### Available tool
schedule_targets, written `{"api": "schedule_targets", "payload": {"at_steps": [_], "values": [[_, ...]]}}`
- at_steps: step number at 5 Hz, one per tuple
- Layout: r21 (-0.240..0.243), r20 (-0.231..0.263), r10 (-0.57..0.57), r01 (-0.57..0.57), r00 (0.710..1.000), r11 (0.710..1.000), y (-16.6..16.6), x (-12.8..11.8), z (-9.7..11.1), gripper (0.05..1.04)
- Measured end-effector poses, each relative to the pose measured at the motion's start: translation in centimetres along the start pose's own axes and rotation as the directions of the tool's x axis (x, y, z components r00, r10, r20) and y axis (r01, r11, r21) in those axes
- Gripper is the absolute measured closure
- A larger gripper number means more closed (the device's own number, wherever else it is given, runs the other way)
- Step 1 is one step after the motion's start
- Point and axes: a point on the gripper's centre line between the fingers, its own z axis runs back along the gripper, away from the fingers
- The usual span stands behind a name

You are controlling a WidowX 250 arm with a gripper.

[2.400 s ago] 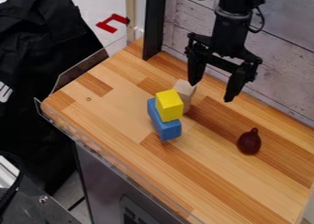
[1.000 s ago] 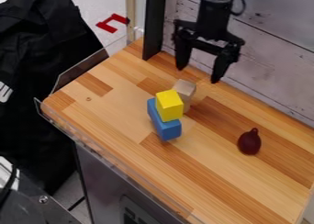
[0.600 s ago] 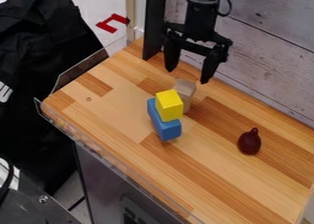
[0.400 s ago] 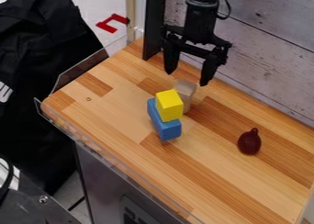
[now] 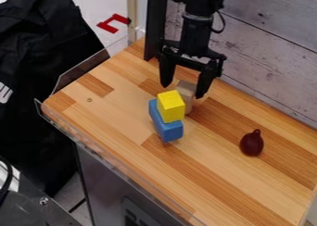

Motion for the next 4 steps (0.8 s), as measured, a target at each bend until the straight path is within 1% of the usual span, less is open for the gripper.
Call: {"api": "schedule_targets", "payload": {"at_steps": [1,2,3,4], "values": [[-0.005,0.000,0.013,-0.013,1.000,1.000,0.20,0.03,0.02,0.085],[-0.013,-0.010,0.020,-0.020,1.000,1.000,0.13,0.13,-0.36,0.115],[-0.019,0.001,0.024,-0.024,1.000,1.000,-0.02,0.39,-0.53,0.392],[-0.021,0.005,0.029,-0.029,1.000,0.999,-0.04,0.46,-0.53,0.537]]}}
